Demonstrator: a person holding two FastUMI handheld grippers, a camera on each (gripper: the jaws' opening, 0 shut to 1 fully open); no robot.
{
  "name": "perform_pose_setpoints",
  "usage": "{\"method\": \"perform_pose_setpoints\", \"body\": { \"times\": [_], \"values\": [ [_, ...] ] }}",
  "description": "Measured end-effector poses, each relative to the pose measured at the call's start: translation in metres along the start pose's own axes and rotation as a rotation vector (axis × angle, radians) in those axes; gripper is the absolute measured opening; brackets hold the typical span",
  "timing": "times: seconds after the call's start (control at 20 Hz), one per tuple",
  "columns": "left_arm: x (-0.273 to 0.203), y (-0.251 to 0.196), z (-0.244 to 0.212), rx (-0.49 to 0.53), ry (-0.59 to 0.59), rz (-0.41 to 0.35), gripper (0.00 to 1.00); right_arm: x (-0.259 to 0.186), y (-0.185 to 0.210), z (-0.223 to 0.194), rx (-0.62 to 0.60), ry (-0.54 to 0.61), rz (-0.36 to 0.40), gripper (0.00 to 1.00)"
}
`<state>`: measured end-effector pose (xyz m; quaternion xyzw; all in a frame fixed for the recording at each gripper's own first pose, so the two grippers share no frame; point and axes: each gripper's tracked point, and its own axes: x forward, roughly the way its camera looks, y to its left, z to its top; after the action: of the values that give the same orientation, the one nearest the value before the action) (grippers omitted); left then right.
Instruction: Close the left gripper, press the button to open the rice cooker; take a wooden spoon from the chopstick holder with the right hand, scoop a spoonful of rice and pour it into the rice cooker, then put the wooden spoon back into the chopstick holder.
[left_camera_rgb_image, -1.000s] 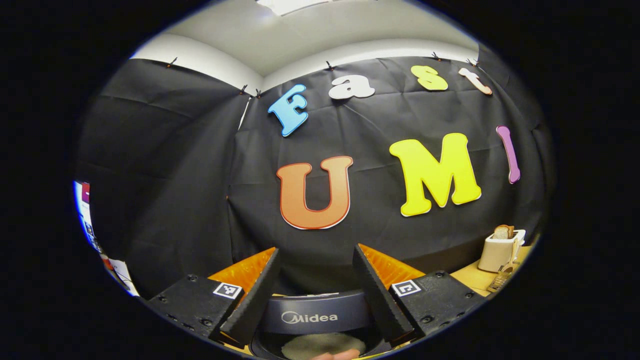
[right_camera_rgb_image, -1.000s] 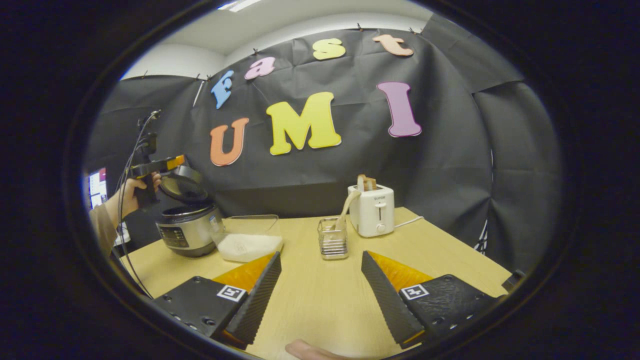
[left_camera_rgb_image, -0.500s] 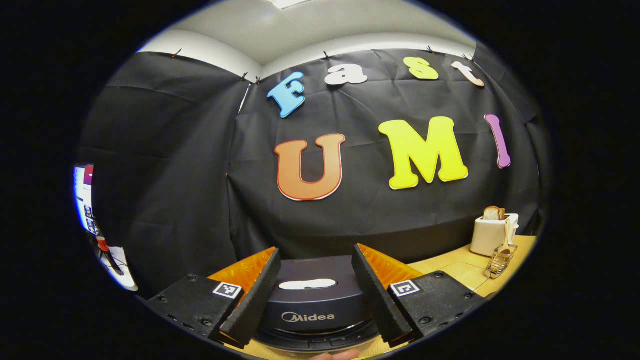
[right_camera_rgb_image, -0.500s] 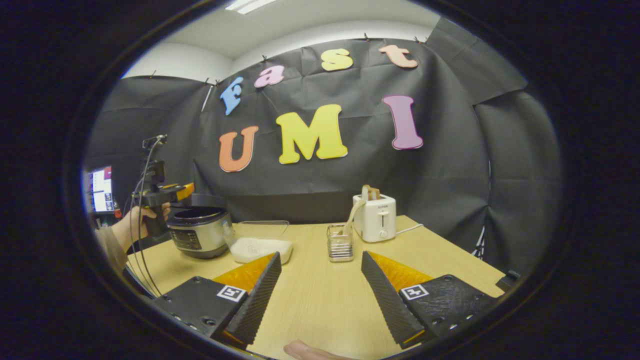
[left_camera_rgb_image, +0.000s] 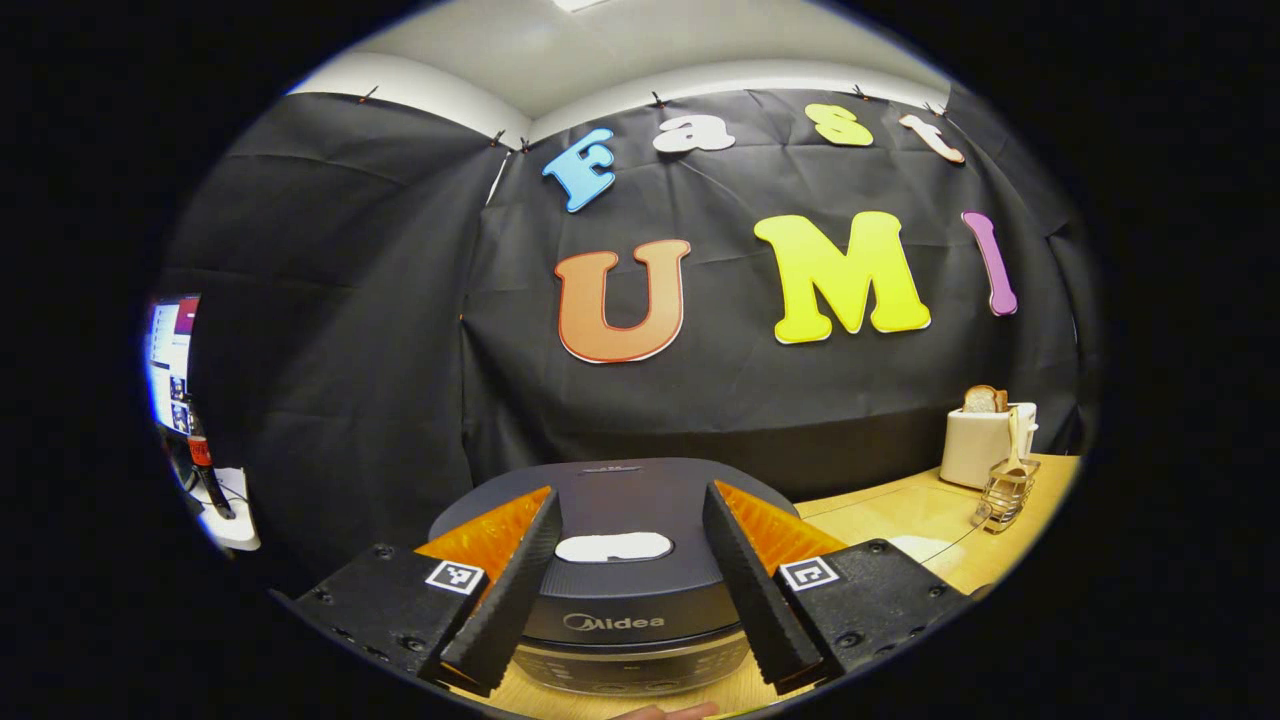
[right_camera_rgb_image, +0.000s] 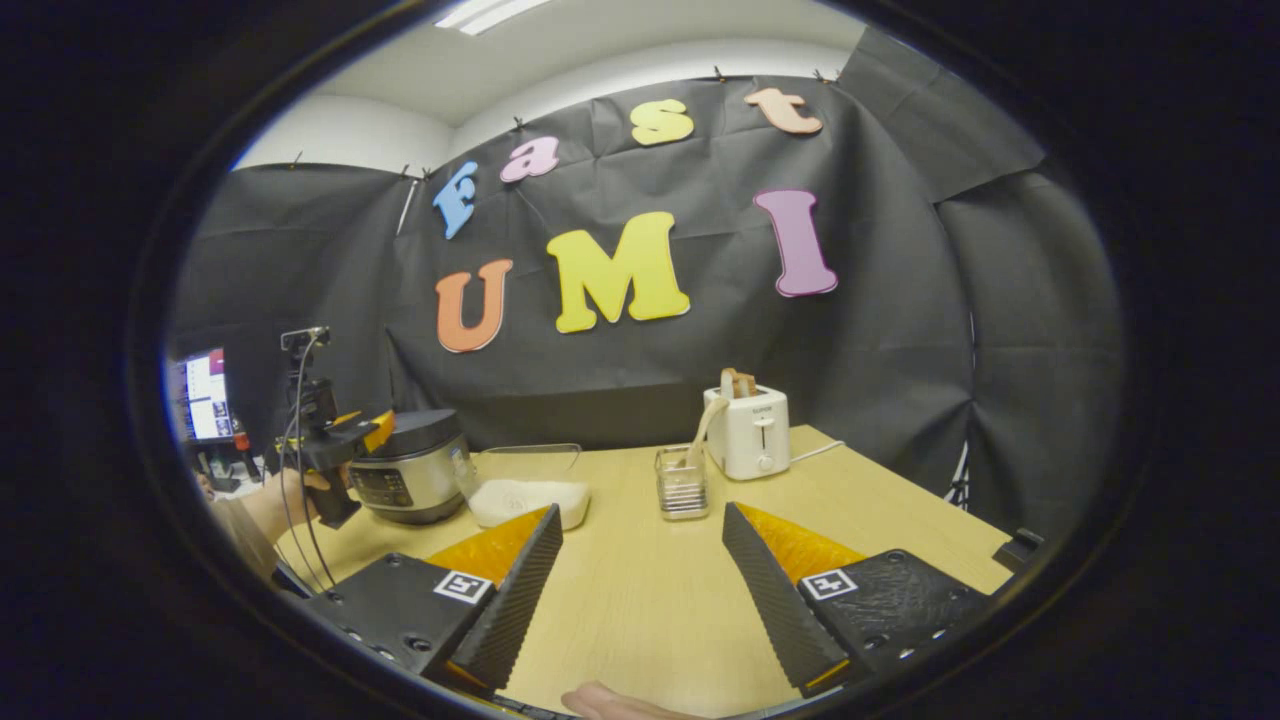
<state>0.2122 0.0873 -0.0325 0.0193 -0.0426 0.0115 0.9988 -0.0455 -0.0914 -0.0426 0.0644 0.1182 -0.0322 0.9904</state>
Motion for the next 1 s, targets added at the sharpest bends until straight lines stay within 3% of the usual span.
{"method": "perform_pose_setpoints", "body": {
  "times": [0.05,0.2,0.25,0.3,0.55,0.6,0.65,0.95,1.0],
  "values": [
    [0.001,0.000,-0.003,0.002,-0.001,0.004,0.91,-0.001,-0.001,0.000,0.001,0.000,-0.002,0.92],
    [-0.001,0.002,-0.003,0.003,-0.015,0.018,0.89,0.001,-0.002,-0.002,0.016,0.007,0.000,0.96],
    [-0.001,0.001,-0.004,0.006,-0.007,0.024,0.89,0.001,-0.001,-0.003,0.023,0.014,0.005,0.92],
    [-0.002,0.001,-0.004,0.008,0.001,0.030,0.87,0.002,0.001,-0.005,0.029,0.021,0.012,0.96],
    [-0.016,-0.005,-0.004,0.000,0.045,0.026,0.86,0.003,0.004,-0.009,0.027,0.039,0.022,0.92],
    [-0.023,-0.011,-0.004,-0.003,0.059,0.009,0.77,0.003,0.004,-0.008,0.023,0.039,0.021,0.92],
    [-0.030,-0.018,-0.004,-0.010,0.078,-0.010,0.82,0.003,0.006,-0.006,0.018,0.035,0.020,0.92],
    [-0.094,-0.040,0.018,-0.055,0.137,-0.045,0.82,0.001,0.023,0.015,-0.019,-0.005,0.031,0.92],
    [-0.109,-0.044,0.022,-0.066,0.134,-0.050,0.82,0.001,0.027,0.021,-0.026,-0.020,0.030,0.96]
  ]
}}
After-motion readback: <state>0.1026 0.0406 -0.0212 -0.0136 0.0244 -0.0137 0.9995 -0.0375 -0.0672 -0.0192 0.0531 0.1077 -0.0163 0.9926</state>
